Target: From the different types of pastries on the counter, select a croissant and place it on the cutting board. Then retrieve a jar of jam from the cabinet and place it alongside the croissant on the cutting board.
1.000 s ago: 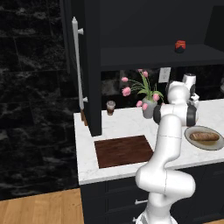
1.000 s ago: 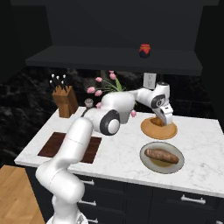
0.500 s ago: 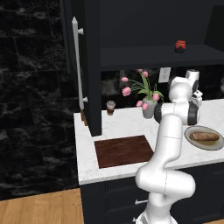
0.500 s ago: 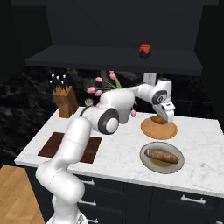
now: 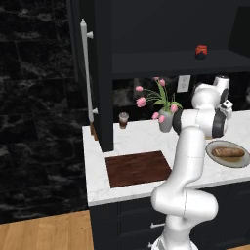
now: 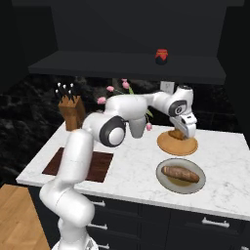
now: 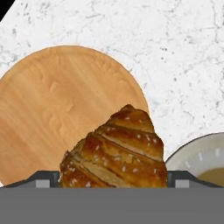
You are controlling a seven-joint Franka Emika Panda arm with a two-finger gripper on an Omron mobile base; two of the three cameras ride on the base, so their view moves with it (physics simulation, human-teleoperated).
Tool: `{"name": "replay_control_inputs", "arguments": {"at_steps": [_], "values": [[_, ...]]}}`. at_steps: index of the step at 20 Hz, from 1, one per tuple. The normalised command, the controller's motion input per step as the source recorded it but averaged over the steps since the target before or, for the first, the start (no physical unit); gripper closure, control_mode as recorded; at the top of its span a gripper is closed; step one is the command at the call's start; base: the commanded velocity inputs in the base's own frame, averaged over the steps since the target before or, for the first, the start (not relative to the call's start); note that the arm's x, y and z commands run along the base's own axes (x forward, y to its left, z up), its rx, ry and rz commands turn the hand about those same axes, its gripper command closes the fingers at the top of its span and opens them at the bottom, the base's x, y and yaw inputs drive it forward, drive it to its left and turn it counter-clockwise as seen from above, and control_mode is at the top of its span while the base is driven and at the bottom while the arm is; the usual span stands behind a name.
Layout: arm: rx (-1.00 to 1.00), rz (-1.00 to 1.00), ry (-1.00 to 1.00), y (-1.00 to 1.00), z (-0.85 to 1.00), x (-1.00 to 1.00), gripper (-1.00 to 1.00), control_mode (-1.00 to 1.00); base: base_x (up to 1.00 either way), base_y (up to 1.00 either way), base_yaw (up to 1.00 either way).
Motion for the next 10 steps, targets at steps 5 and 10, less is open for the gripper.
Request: {"name": "replay_control_inputs", "arguments": {"at_steps": [5, 10], "values": [[0.00, 0.00, 0.00, 0.39, -0.07, 0.00, 1.00, -1.00, 0.00, 0.00, 0.00], [0.00, 0.00, 0.00, 0.78, -0.02, -0.21, 1.00, -1.00, 0.00, 0.00, 0.00]]}}
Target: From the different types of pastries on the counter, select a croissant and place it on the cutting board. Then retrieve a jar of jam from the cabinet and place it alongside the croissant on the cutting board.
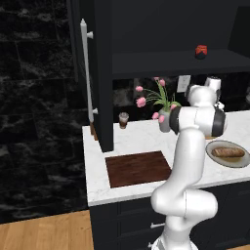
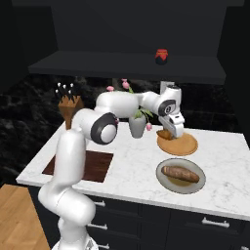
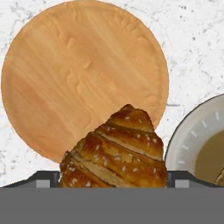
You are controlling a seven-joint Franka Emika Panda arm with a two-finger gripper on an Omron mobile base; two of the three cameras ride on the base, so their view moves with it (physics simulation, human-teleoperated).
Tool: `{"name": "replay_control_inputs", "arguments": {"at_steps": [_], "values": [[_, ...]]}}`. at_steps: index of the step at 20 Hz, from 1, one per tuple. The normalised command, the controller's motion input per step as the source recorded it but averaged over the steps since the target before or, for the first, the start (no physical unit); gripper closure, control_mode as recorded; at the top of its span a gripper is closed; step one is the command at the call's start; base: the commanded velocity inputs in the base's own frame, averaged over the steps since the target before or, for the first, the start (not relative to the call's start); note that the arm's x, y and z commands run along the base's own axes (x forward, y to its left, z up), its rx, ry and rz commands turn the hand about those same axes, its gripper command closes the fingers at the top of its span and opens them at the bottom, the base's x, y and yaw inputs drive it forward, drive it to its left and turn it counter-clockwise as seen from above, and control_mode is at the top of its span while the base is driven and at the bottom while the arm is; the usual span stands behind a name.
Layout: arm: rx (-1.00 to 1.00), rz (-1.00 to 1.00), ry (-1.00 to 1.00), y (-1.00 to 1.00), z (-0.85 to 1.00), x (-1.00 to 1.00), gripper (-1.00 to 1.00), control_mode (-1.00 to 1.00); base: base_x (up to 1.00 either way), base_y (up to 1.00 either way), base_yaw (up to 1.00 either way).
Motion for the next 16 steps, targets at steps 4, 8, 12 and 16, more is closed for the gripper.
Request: {"name": "replay_control_inputs", "arguments": {"at_steps": [4, 8, 12, 16], "values": [[0.00, 0.00, -0.04, 0.51, 0.00, -0.38, 1.00, -1.00, 0.00, 0.00, 0.00], [0.00, 0.00, 0.00, 0.05, 0.00, -0.31, 1.00, -1.00, 0.00, 0.00, 0.00], [0.00, 0.00, -0.01, 0.40, 0.00, -0.76, 1.00, -1.00, 0.00, 0.00, 0.00], [0.00, 0.01, -0.05, 0.69, 0.00, -0.92, 1.00, -1.00, 0.00, 0.00, 0.00]]}}
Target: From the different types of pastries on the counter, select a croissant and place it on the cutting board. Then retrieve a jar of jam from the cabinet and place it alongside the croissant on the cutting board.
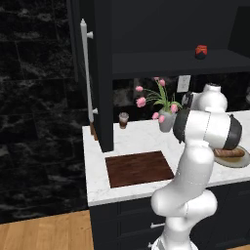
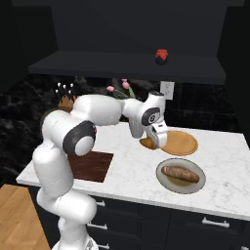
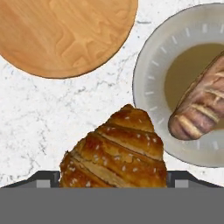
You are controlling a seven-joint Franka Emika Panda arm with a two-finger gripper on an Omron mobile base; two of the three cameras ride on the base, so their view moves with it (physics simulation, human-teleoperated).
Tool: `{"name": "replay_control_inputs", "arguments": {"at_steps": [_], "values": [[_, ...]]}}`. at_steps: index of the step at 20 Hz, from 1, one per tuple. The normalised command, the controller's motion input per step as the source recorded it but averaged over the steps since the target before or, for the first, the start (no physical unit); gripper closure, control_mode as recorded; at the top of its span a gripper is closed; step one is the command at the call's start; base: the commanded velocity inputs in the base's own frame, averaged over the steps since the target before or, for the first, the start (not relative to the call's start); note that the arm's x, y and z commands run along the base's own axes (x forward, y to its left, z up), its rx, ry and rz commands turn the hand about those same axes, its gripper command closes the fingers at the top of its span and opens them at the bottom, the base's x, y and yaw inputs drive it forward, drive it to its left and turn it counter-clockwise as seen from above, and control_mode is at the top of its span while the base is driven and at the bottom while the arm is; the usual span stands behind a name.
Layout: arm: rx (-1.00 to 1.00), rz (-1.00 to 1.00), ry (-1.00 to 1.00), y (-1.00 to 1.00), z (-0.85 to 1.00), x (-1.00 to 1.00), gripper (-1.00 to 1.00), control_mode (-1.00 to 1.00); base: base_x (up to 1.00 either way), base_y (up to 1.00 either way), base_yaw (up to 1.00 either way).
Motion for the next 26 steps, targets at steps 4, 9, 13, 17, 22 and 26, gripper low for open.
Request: {"name": "replay_control_inputs", "arguments": {"at_steps": [4, 9, 13, 17, 22, 26], "values": [[0.00, 0.01, -0.04, 0.73, 0.00, -0.98, 1.00, -1.00, 0.00, 0.00, 0.00], [0.00, 0.01, -0.03, 0.75, 0.21, -0.88, 1.00, -1.00, 0.00, 0.00, 0.00], [-0.03, 0.04, -0.02, 0.25, 0.02, 0.00, 1.00, -1.00, 0.00, 0.00, 0.00], [-0.02, 0.16, 0.01, 0.76, 0.33, -0.19, 1.00, -1.00, 0.00, 0.00, 0.00], [0.00, 0.18, 0.00, 0.77, 0.42, -0.35, 1.00, -1.00, 0.00, 0.00, 0.00], [0.00, 0.05, -0.04, 0.16, 0.05, -0.18, 1.00, -1.00, 0.00, 0.00, 0.00]]}}
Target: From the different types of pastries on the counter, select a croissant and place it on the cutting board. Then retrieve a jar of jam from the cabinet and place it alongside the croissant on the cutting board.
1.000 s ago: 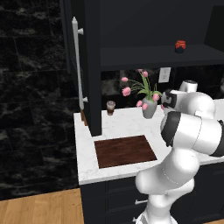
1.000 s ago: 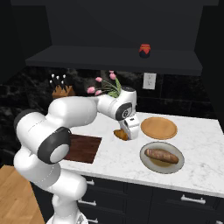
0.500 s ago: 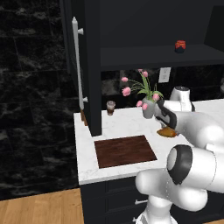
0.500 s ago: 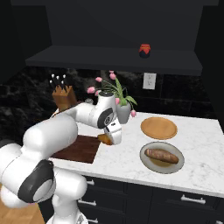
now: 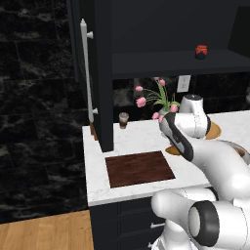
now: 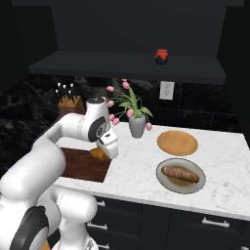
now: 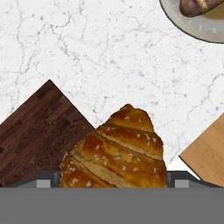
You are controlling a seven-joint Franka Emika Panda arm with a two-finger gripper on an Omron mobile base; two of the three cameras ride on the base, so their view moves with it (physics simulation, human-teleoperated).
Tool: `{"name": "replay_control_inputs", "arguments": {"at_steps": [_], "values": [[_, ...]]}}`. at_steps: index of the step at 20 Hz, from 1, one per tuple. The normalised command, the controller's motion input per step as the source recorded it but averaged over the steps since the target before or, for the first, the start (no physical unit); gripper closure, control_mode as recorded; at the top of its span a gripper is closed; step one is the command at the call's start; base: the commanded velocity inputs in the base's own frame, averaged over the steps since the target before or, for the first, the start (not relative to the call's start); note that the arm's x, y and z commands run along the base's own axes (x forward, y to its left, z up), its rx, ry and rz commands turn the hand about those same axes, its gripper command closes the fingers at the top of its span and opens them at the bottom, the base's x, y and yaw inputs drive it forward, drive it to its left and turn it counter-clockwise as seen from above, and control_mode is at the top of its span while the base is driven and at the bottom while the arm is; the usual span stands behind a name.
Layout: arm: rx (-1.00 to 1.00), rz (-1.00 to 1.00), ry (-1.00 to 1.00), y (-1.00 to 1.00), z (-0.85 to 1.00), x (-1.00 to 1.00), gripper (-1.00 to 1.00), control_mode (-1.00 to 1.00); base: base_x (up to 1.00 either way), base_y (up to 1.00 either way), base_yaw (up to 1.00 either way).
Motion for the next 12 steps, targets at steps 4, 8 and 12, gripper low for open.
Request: {"name": "replay_control_inputs", "arguments": {"at_steps": [4, 8, 12], "values": [[-0.01, 0.03, 0.00, 0.34, -0.02, 0.00, 1.00, -1.00, 0.00, 0.00, 0.00], [-0.05, 0.08, 0.02, 1.00, 0.00, 0.00, 1.00, -1.00, 0.00, 0.00, 0.00], [-0.05, 0.12, 0.08, 1.00, 0.00, 0.00, 1.00, -1.00, 0.00, 0.00, 0.00]]}}
